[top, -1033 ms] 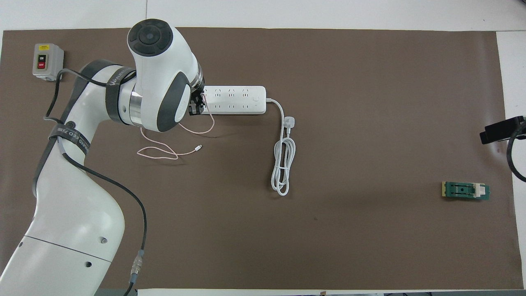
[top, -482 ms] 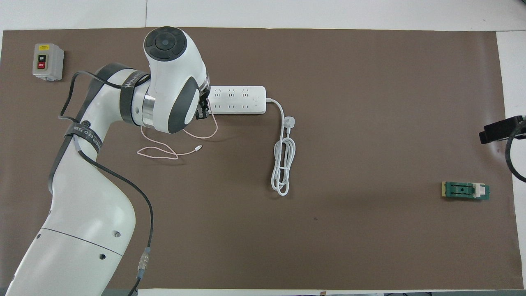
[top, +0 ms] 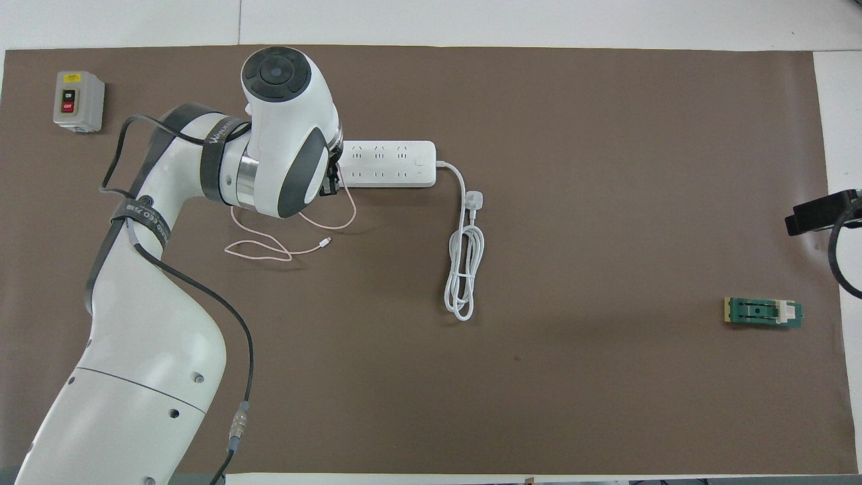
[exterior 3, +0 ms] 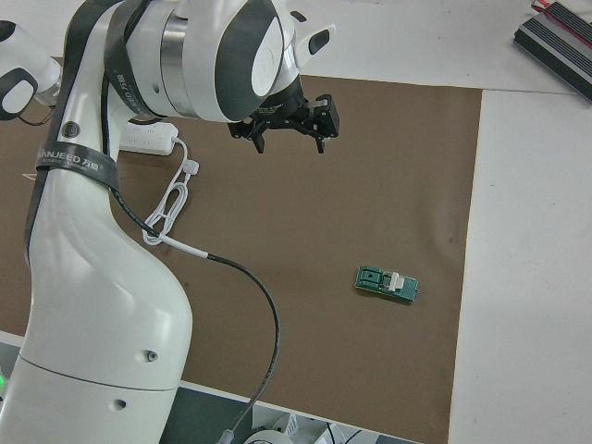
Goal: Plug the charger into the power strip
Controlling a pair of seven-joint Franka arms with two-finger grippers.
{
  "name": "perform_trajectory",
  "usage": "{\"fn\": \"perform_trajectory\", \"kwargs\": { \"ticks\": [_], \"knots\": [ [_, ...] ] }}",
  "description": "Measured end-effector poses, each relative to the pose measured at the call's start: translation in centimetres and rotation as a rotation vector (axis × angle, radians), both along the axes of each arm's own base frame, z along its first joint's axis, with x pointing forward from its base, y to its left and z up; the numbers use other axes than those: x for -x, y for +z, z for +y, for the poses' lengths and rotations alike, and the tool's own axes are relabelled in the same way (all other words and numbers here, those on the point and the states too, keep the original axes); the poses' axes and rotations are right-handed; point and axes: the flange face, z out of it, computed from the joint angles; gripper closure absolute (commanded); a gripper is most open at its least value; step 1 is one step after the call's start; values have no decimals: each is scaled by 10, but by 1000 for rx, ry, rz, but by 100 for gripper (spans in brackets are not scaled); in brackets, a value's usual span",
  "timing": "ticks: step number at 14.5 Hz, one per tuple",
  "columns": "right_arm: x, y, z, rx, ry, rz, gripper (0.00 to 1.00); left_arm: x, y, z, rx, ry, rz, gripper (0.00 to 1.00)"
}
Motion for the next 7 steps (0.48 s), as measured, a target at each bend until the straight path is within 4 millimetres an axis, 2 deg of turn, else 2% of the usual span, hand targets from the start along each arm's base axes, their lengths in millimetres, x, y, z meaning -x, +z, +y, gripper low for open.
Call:
{"fn": "perform_trajectory", "kwargs": {
  "ticks": [7],
  "knots": [
    [0,0,2,-11,1,-1,0,0,0,-1,-1,19,-2,100]
  ]
}}
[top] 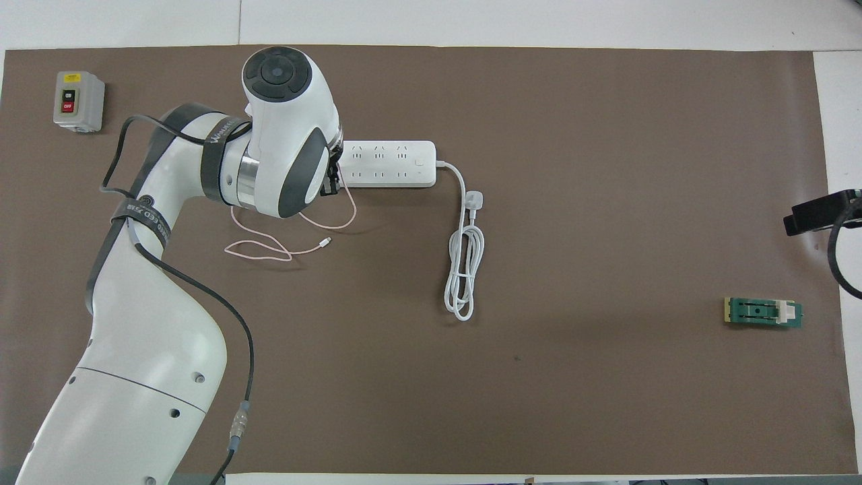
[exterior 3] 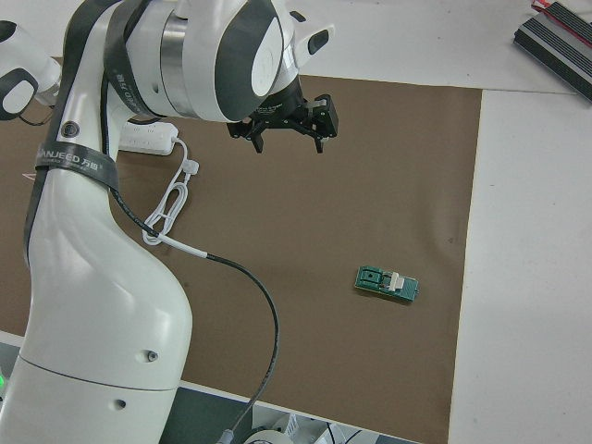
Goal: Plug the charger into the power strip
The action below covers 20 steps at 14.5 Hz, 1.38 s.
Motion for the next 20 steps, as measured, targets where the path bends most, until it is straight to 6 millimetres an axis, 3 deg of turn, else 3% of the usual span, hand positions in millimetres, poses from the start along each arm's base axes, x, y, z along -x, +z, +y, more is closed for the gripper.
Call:
{"fn": "perform_trajectory", "kwargs": {
  "ticks": [20],
  "knots": [
    [0,0,0,-4,-1,1,0,-1,-13,-11,-24,-14,5,100]
  ]
}}
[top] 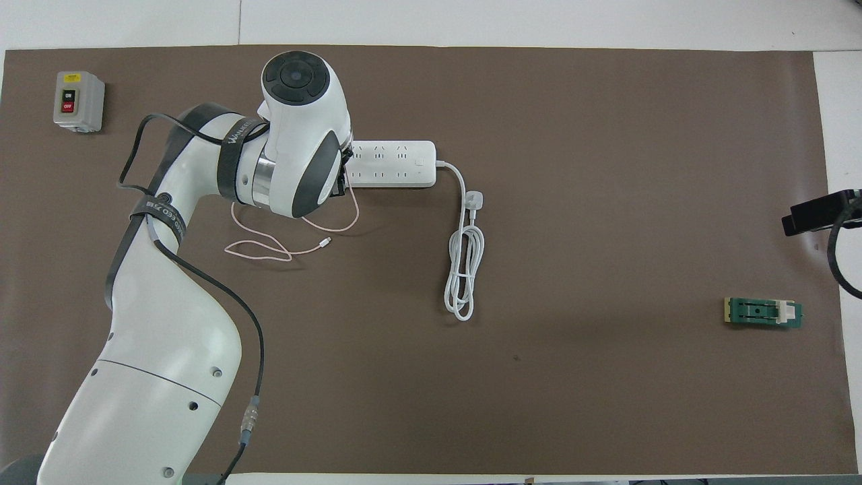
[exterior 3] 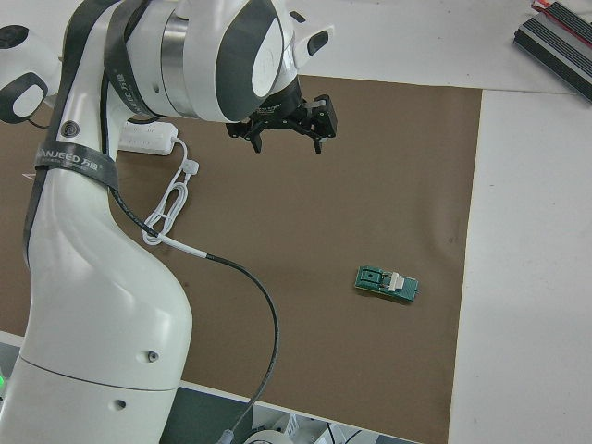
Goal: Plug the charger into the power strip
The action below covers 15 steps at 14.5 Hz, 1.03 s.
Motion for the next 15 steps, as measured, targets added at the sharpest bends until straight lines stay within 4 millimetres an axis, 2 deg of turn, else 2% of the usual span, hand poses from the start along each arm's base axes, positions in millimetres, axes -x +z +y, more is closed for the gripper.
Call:
{"fn": "perform_trajectory", "kwargs": {
  "ticks": [11,12,13,15],
  "knots": [
    [0,0,-1,0,-1,1,0,-2,-4,-1,-7,-47,11,100],
    [0,0,-1,0,-1,1,0,-2,-4,-1,-7,-58,12,64],
    [0,0,-1,0,-1,1,0,-2,-4,-1,-7,-69,13,1],
    [0,0,-1,0,-2,1,0,-4,-3,1,-7,-84,10,0]
  ]
}}
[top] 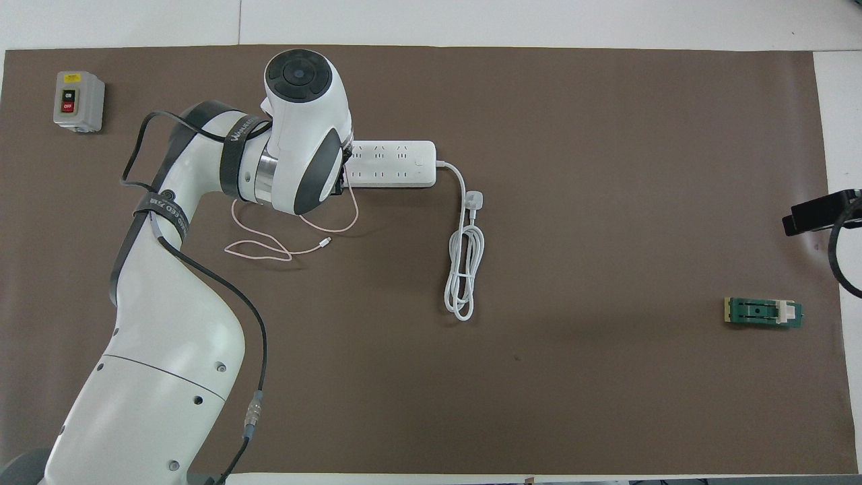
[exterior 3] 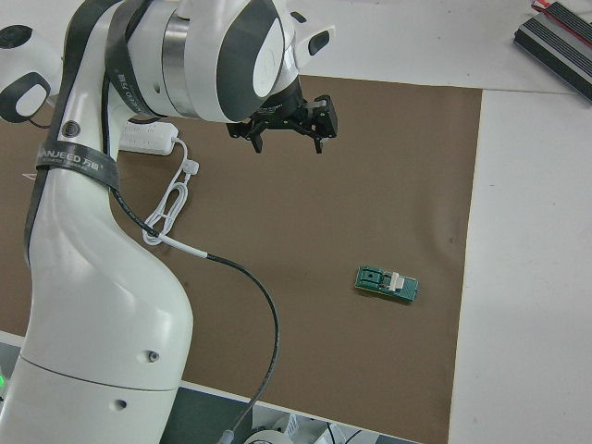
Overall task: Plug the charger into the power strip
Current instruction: 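Open the left gripper and withdraw it from the plugged charger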
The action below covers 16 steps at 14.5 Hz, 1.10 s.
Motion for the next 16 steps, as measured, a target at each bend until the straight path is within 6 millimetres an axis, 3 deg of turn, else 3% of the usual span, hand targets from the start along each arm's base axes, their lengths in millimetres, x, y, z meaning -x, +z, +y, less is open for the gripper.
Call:
{"fn": "perform_trajectory", "kwargs": {
  "ticks": [3,8,10,13,16],
  "knots": [
    [0,0,0,0,0,0,0,-8,19,5,6,-32,-29,0],
    [0,0,0,0,0,0,0,-19,90,46,28,-162,-69,0],
    [0,0,0,0,0,0,0,-21,122,80,24,-289,-63,0],
    [0,0,0,0,0,0,0,-21,177,163,17,-509,-40,0],
    [0,0,0,0,0,0,0,-18,214,238,14,-674,-54,0]
  ]
}}
